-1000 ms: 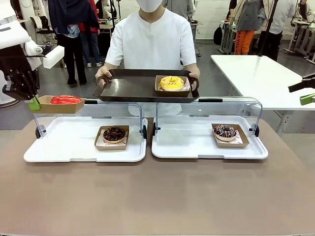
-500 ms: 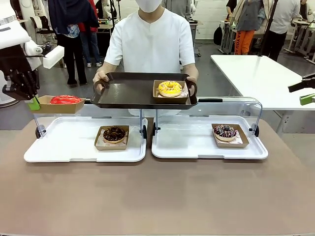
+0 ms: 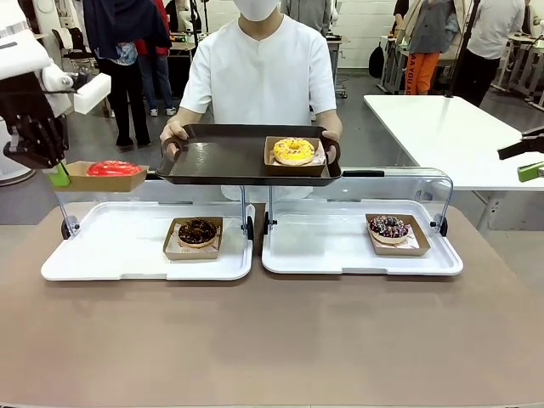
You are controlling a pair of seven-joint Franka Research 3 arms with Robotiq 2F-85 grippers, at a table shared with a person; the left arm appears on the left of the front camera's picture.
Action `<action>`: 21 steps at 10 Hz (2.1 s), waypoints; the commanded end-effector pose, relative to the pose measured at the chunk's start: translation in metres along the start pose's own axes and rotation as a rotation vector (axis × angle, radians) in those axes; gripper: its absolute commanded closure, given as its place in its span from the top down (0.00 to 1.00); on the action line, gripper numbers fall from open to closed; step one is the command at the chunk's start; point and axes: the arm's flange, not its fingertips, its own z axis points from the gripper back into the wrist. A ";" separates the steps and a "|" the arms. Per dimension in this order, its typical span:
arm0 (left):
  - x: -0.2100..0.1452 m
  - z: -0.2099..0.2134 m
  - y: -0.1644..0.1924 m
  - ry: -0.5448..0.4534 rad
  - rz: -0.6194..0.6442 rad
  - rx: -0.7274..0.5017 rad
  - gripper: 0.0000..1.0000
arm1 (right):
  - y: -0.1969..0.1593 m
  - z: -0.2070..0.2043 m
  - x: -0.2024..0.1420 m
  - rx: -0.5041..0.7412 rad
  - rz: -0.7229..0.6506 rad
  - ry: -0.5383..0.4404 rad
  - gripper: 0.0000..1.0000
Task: Provide the desired donut to the person.
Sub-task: Place the picked Paper togo box onto the Handle tray extended by the person.
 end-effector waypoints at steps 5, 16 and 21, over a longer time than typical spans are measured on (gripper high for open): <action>0.045 0.086 -0.010 0.017 -0.070 0.119 0.01 | 0.000 0.000 0.000 0.000 0.000 -0.001 1.00; 0.114 0.044 0.091 0.000 -0.053 0.140 0.01 | 0.000 0.000 0.000 0.000 0.000 -0.001 1.00; 0.120 0.004 0.131 -0.024 -0.064 0.146 0.01 | 0.000 0.000 0.000 0.000 0.000 -0.001 1.00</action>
